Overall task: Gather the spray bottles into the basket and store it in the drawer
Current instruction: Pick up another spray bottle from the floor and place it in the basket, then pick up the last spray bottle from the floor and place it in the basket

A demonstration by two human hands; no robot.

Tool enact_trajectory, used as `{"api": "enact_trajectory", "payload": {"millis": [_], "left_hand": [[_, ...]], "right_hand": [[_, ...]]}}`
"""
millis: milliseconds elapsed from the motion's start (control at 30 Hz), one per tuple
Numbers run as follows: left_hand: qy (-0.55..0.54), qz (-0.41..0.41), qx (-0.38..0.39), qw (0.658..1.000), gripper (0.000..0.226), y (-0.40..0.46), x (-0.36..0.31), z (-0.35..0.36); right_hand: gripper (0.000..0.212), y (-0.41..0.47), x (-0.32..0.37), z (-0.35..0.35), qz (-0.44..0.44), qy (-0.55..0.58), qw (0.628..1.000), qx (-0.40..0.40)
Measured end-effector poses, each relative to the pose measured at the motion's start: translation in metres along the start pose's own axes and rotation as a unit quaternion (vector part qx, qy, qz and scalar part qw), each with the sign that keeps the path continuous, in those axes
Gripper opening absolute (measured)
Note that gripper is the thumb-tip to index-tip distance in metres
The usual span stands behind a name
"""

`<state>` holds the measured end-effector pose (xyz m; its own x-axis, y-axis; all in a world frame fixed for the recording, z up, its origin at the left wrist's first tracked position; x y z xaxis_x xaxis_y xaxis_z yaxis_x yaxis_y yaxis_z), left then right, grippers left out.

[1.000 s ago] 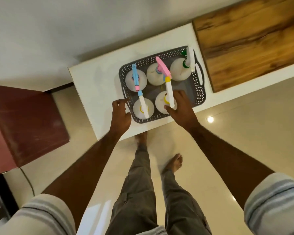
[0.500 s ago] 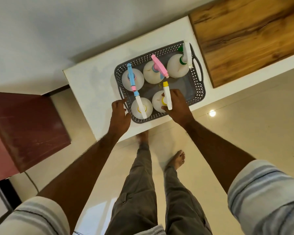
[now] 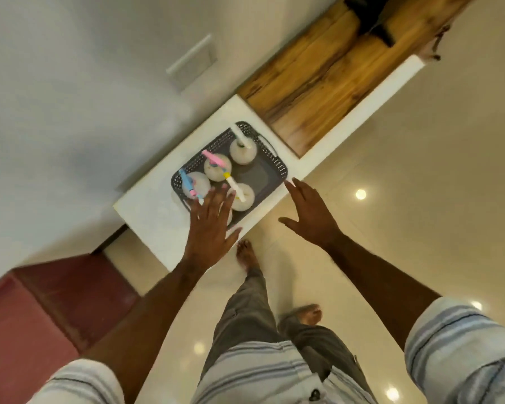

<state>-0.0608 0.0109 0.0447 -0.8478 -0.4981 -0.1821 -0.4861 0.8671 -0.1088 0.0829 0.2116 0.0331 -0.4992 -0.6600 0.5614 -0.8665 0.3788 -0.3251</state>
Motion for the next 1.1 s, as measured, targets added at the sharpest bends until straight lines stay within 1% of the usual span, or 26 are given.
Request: {"api": "enact_trajectory", "payload": {"millis": [67,133,200,333,467,533,633,767,833,933,1100], "left_hand": [[0.041,0.072,0.037,0.996,0.085,0.007,-0.041,-0.004],[0.071,0.119,0.06,0.988,0.09,0.015,-0.081,-0.005],[0.094,0.174,0.071,0.978,0.092,0.019,-0.136,-0.006],[0.119,0.271,0.082,0.952,0.088,0.019,-0.267,-0.005],[0.145,0.385,0.095,0.907,0.087,-0.01,-0.416,0.01],[0.153,0.447,0.103,0.876,0.086,-0.037,-0.49,0.021],[0.173,0.532,0.111,0.822,0.085,-0.082,-0.59,0.039],[0.178,0.643,0.127,0.734,0.084,-0.151,-0.715,0.069],[0.18,0.689,0.131,0.689,0.084,-0.182,-0.767,0.085],[0.188,0.747,0.145,0.622,0.084,-0.234,-0.843,0.115],[0.193,0.808,0.184,0.526,0.084,-0.309,-0.942,0.165]], "right_hand": [[0.093,-0.041,-0.014,-0.02,0.021,-0.039,0.999,-0.013],[0.094,-0.078,-0.031,-0.035,0.045,-0.068,0.996,-0.022],[0.095,-0.13,-0.057,-0.052,0.08,-0.082,0.992,-0.055],[0.096,-0.256,-0.118,-0.074,0.182,-0.048,0.973,-0.136],[0.095,-0.405,-0.182,-0.073,0.287,-0.027,0.939,-0.185],[0.095,-0.483,-0.211,-0.065,0.347,-0.014,0.914,-0.208],[0.095,-0.585,-0.241,-0.044,0.434,0.034,0.868,-0.239],[0.093,-0.708,-0.266,-0.005,0.539,0.099,0.785,-0.29],[0.092,-0.754,-0.273,0.018,0.578,0.121,0.747,-0.306],[0.09,-0.823,-0.284,0.05,0.637,0.164,0.68,-0.325],[0.086,-0.914,-0.302,0.097,0.711,0.216,0.584,-0.326]]}}
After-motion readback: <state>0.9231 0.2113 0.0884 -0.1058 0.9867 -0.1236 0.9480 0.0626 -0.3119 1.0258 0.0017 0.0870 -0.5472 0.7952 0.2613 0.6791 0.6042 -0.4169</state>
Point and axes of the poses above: each hand's wrist, its own y-axis towards the middle knuckle, its own z-axis out of the palm, x = y × z, the point moved 5 cm from there along y, towards the middle knuckle, and after that the axes turned 5 degrees about y, right-handed, at the moved point
